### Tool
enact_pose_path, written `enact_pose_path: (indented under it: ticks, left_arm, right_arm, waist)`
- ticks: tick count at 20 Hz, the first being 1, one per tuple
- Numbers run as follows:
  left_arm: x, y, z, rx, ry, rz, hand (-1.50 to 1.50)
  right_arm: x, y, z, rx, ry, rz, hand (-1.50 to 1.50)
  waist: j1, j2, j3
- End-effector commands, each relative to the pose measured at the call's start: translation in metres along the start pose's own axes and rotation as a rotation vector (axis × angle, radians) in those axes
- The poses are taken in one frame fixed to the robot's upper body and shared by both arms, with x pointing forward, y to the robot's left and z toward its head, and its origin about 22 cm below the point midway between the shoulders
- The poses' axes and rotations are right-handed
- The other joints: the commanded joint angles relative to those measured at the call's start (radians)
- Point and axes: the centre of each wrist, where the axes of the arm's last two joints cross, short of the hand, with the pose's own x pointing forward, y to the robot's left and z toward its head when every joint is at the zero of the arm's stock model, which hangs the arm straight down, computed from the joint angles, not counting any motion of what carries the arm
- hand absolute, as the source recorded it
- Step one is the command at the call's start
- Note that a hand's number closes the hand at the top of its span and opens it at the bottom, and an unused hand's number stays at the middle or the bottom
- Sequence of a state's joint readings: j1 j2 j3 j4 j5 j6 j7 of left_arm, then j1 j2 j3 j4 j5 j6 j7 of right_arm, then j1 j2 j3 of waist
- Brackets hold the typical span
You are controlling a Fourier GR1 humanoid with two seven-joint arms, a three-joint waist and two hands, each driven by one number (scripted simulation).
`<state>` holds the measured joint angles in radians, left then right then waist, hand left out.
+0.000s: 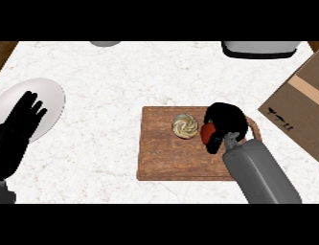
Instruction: Pick the bell pepper from the cutting board and place it in the cardboard box
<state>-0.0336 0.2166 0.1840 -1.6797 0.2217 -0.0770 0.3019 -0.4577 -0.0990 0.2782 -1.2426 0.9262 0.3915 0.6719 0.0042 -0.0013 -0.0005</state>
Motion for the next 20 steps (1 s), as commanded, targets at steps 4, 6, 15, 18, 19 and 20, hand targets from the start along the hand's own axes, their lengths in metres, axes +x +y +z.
enact_pose_path:
  ticks: [4,6,15,18,19,20]
  left_arm:
    - [-0.003,0.000,0.000,-0.004,0.012,-0.017,0.00]
    - [0.007,0.005,-0.018,0.011,0.006,0.001,0.00]
    - [0.000,0.012,-0.008,0.008,-0.002,0.006,0.00]
    - [0.001,0.011,-0.005,0.008,0.000,-0.008,0.00]
    - [-0.011,0.008,0.005,0.016,0.004,-0.010,0.00]
    - [-0.014,0.017,0.019,0.008,0.002,-0.020,0.00]
  right_arm:
    - [0.012,0.016,-0.002,-0.033,-0.053,0.031,1.50]
    - [-0.040,0.012,0.001,-0.014,-0.126,0.056,1.50]
    - [-0.124,0.004,0.042,-0.066,-0.299,0.120,1.50]
    - [-0.115,-0.001,0.056,-0.157,-0.301,0.099,1.50]
    - [-0.110,0.001,0.053,-0.193,-0.308,0.095,1.50]
    - [-0.107,0.003,0.084,-0.225,-0.327,0.087,1.50]
  waist:
    - [0.000,0.001,0.001]
    - [-0.009,0.001,0.001]
    - [-0.009,0.000,0.000]
    - [-0.007,0.000,0.000]
    - [-0.004,0.000,0.000]
    - [-0.010,-0.003,0.000]
